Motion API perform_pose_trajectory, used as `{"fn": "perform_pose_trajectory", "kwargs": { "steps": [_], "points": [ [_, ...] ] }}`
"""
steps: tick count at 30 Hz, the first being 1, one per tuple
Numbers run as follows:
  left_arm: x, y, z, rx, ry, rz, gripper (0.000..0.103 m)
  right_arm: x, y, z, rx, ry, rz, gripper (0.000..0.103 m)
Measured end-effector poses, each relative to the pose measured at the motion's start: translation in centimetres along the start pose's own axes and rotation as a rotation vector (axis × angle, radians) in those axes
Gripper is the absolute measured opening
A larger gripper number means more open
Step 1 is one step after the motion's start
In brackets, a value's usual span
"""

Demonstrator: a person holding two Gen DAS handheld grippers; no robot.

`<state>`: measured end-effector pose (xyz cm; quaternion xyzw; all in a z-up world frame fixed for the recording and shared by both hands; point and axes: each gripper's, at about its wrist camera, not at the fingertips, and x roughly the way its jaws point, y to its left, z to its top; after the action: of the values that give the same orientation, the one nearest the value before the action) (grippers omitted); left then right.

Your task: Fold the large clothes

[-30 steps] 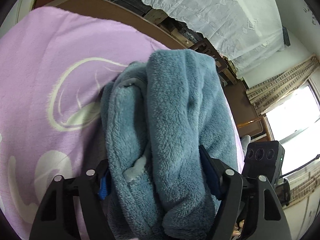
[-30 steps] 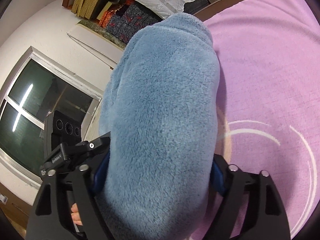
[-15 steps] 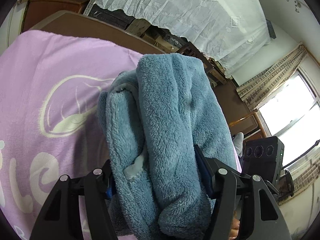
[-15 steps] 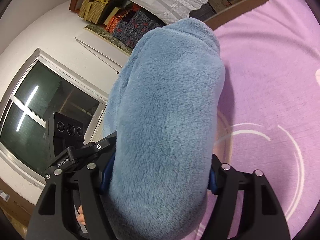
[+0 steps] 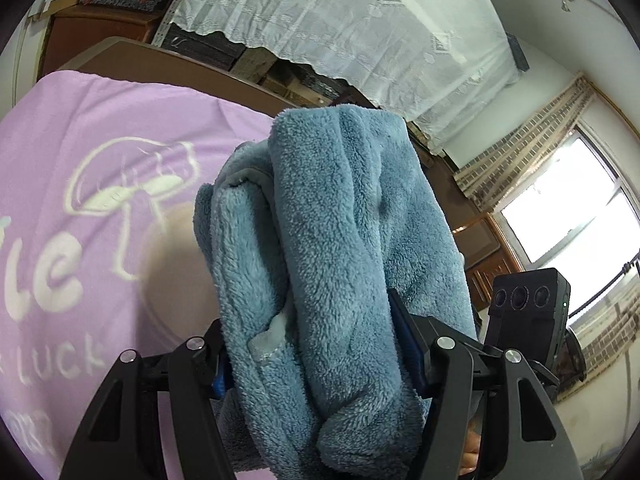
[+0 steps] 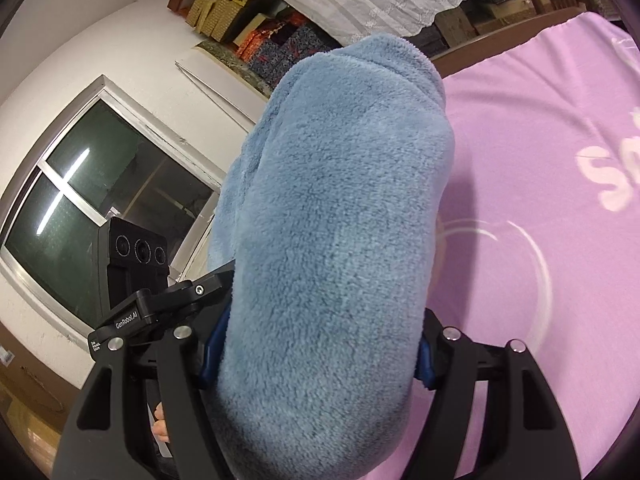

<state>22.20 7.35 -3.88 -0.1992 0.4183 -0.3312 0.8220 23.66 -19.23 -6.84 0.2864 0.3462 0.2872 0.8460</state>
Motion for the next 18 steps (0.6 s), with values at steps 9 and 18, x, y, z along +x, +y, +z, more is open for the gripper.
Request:
{"fn": "perform_pose_trajectory", "kwargs": {
  "steps": [9, 18],
  "points": [
    [0.2, -7.6, -3.8, 0.094, 0.009, -0.031, 0.065, -8.9, 0.1, -3.7, -0.005, -0.070, -0.020, 0.068],
    [2.5, -11.9, -6.8, 0.167, 0.051, -0.070, 0.065, -15.7, -0.8, -7.2, -0.005, -0.138, -0.059, 0.069]
  ]
}}
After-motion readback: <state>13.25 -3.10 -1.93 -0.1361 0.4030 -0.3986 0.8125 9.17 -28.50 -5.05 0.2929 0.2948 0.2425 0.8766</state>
